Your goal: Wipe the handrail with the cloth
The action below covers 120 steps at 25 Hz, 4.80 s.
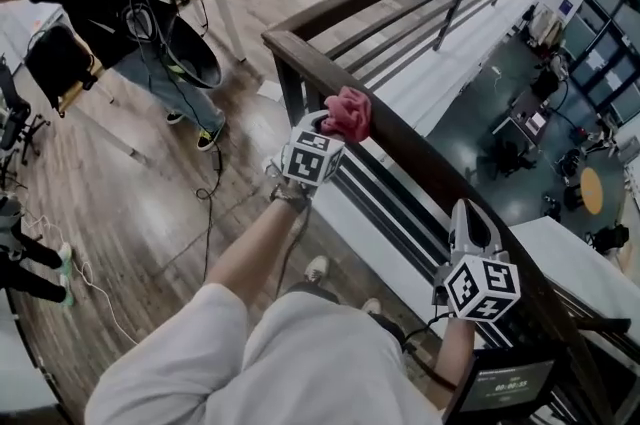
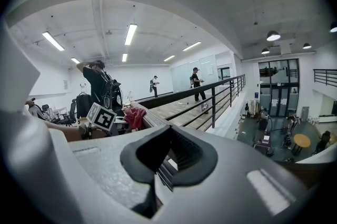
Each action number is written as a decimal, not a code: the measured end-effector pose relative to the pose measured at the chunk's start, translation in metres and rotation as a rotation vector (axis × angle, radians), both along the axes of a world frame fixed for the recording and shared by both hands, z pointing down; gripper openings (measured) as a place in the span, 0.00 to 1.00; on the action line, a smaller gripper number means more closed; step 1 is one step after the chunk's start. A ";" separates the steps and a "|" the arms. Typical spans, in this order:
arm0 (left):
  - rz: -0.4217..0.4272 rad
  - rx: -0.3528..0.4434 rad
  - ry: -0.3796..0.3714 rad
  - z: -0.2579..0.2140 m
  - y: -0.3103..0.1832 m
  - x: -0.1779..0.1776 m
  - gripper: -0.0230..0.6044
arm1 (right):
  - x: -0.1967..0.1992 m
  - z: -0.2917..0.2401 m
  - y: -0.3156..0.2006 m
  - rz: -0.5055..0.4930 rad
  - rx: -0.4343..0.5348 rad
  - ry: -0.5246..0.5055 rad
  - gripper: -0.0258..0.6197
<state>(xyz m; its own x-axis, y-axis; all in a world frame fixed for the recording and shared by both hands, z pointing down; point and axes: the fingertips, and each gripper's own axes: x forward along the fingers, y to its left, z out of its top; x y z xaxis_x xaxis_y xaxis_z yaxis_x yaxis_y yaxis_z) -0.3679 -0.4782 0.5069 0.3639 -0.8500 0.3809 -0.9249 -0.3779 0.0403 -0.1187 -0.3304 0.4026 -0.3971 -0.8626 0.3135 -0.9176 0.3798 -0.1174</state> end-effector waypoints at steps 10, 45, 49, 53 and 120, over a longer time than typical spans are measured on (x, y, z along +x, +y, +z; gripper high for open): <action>-0.059 0.002 -0.043 -0.001 -0.047 -0.091 0.18 | -0.018 0.000 -0.025 0.062 -0.007 -0.011 0.04; -0.099 0.143 -0.119 -0.066 -0.127 -0.226 0.24 | -0.053 0.011 -0.054 0.092 -0.062 -0.018 0.04; -0.024 0.144 -0.076 -0.071 -0.128 -0.205 0.33 | -0.052 0.012 -0.052 0.091 -0.063 -0.021 0.04; -0.001 0.142 -0.051 -0.067 -0.125 -0.198 0.34 | -0.049 0.015 -0.048 0.101 -0.068 -0.024 0.04; 0.229 0.110 -0.049 -0.057 0.019 0.099 0.19 | 0.148 -0.002 0.057 0.272 0.000 -0.010 0.04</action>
<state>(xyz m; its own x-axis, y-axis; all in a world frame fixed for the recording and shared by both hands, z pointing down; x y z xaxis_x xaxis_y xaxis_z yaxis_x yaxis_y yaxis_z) -0.2687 -0.4591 0.4497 0.5355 -0.7845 0.3128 -0.8143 -0.5778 -0.0550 0.0298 -0.2730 0.4005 -0.1535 -0.9380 0.3109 -0.9847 0.1190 -0.1271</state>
